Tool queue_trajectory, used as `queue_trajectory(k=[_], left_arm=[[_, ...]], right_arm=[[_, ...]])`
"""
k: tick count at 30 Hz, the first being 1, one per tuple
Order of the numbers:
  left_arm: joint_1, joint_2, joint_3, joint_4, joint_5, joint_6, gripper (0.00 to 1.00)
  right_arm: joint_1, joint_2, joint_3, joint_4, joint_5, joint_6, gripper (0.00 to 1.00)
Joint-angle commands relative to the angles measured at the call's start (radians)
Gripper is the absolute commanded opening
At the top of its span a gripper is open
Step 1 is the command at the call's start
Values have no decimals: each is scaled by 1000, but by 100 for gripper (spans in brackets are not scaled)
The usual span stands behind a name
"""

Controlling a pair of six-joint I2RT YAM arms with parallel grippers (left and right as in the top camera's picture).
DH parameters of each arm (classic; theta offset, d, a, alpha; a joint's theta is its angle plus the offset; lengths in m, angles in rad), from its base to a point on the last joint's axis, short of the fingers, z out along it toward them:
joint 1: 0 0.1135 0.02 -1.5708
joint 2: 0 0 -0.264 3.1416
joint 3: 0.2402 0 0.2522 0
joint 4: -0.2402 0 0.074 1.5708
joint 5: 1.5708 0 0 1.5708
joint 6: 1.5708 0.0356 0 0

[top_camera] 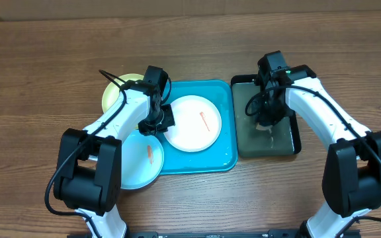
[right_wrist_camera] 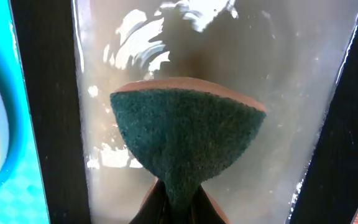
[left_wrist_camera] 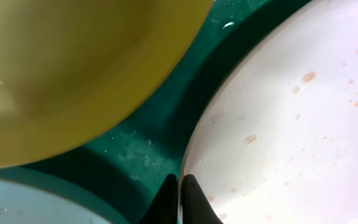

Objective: Clean dirty plates on tray and stack at the side
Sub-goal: 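Lift the green sponge from the black tray with right gripper, then carry the sponge over the white plate held by left gripper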

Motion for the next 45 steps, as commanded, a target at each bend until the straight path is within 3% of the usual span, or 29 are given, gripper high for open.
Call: queue_trajectory(k=[1,21,27,35,39,45], left_arm=[[6,5,19,-10,3,-10,4],[6,5,19,-14,3,-3,4],[4,5,19,-13,-2,-2,4],[4,5,19,-12,-4,-3,4],[4,5,19,-12,-4,-3,4],[4,5,19,-12,-3,-4,4]], right_arm=[[-2,-5,34,-5,22,-12,4],[-6,-5,38,-25,20,-36,4],[-6,-5,125,-106,20,-54,4],[6,-5,305,-240,-53,42,4],[37,-5,329,-230,-179,60,4],[135,-4,327,-177,-179,121,4]])
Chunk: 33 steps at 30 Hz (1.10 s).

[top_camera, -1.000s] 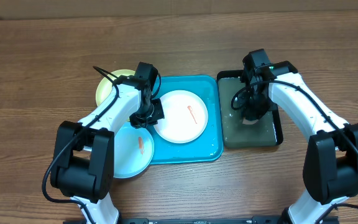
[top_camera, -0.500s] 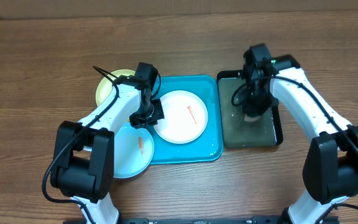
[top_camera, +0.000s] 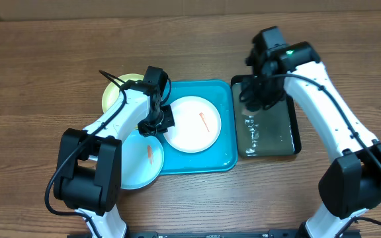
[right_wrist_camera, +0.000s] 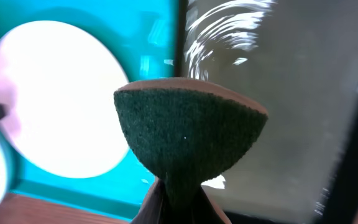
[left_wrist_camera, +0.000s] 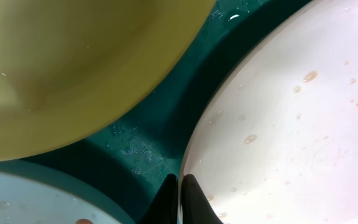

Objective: Clean dirty plates on tray and stack at the side
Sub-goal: 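Carry the sponge over the white plate held by left gripper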

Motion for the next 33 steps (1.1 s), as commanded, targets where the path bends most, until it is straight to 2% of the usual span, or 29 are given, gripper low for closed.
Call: queue_trajectory(k=[1,13,22,28,29,32,33], left_arm=[[4,5,17,-2,-3,-3,4],[4,5,17,-3,4,-2,4],[4,5,17,-7,4,-2,4],[4,5,17,-7,3,-2,4],[4,5,17,-7,3,-2,4],[4,5,17,-7,3,-2,4],[4,5,17,-7,3,-2,4]], right_arm=[[72,-6,24,35,-38,39,4],[243,59,-55,213,79,48,4],[255,219,-55,259,95,65,4],[255,266,-56,271,97,65,4],[255,267,-56,271,95,65,4],[255,267,-56,267,82,64,18],[255,267,-56,266,81,64,19]])
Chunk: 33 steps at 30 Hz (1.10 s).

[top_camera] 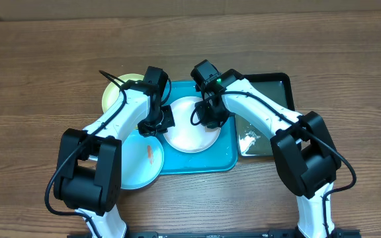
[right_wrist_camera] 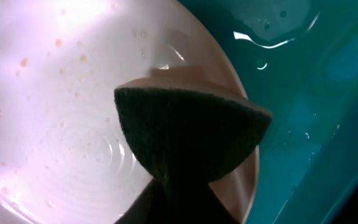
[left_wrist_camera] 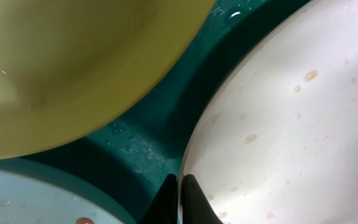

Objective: Clean dirty plates on tray and stack at the side
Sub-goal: 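Carry the sponge over the white plate held by left gripper, then scrub the white plate surface with the sponge in right gripper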

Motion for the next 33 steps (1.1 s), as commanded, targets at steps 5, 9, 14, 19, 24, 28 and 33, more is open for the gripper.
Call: queue_trajectory(k=[5,9,14,19,24,28,33], left_arm=[[4,5,17,-4,3,-2,4],[4,5,17,-7,4,-2,4],[4,5,17,-9,3,-2,4],[4,5,17,-10,3,-2,4],[4,5,17,-10,4,-2,4],[4,5,17,-8,3,-2,4],[4,5,17,-6,4,-2,4]], right_arm=[[4,-1,-5,-8,-3,5,20],[4,-1,-8,-5,-3,3,13],[4,-1,-24,14,-1,2,15],[4,0,-83,92,19,-3,6],[4,0,-143,163,-13,2,6],[5,0,-156,188,-205,1,6],[12,0,-161,226,-427,-30,6]])
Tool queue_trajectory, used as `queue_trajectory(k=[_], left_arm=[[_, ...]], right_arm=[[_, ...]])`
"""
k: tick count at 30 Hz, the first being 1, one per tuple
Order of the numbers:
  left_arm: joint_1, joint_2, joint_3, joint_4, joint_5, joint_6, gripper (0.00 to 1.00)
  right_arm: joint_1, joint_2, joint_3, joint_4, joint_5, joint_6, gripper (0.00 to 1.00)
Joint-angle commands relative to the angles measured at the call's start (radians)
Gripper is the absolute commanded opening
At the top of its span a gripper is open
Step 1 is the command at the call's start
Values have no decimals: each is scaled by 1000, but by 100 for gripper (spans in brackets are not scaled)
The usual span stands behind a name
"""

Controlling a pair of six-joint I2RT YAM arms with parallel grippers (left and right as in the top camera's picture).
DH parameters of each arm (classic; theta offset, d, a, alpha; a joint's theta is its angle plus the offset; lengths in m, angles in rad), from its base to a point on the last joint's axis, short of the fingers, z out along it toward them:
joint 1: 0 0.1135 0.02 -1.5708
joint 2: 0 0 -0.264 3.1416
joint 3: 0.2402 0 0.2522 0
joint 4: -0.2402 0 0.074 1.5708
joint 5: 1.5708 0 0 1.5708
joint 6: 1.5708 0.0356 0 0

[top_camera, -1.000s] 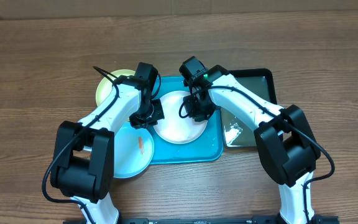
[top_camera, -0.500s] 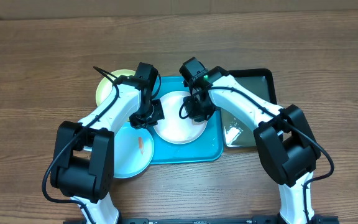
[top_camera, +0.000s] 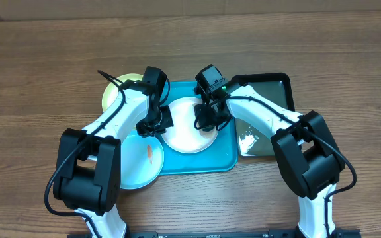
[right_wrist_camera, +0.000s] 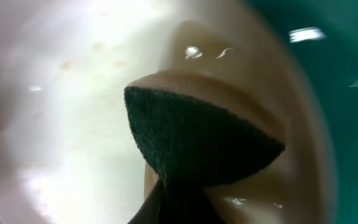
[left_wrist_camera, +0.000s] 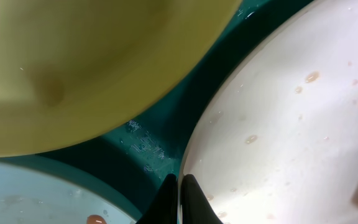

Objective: Clean dirty plates on tray and stack at the side
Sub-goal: 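Scrub the white plate surface with the sponge in right gripper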

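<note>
A white plate [top_camera: 185, 135] with faint orange spots lies on the blue tray [top_camera: 223, 158]. My left gripper [top_camera: 156, 122] is shut on its left rim, the rim [left_wrist_camera: 188, 149] pinched between the black fingers. My right gripper [top_camera: 207, 119] is shut on a green-faced sponge [right_wrist_camera: 197, 143], which is pressed on the white plate [right_wrist_camera: 61, 124]. A light blue plate [top_camera: 137, 162] with an orange smear sits at the tray's lower left. A yellow plate [top_camera: 114, 92] lies at the upper left.
A black basin [top_camera: 270, 122] of water with foam stands right of the tray. Bare wooden table [top_camera: 45, 59] surrounds everything. The yellow plate [left_wrist_camera: 73, 62] and the light blue plate [left_wrist_camera: 17, 193] crowd close to my left gripper.
The sponge in my right gripper has shifted slightly across the white plate's upper right part. My left gripper still pinches the plate's rim, and the plates look nudged a little.
My right gripper held the sponge in the basin water while my left pinched the white plate's rim. Then the sponge was lifted above the basin's left edge. Then it was on the white plate, where it still presses now.
</note>
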Motion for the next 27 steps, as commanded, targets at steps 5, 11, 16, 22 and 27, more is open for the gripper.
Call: queue_trajectory(k=[5,11,16,22,27], left_arm=[[-3,5,17,2,14,10,4],[-3,5,17,1,13,14,4],[-3,5,17,2,13,13,4],[-3,5,17,5,14,13,4],[-3,5,17,5,14,13,4]], right_arm=[[-2,16,14,0,-407,-118,5],[-108,-2,212,-196,-453,-132,4],[-142,-8,231,-259,-355,-132,5],[-119,-6,212,-273,-215,-131,5],[-75,-6,154,-225,-154,-123,5]])
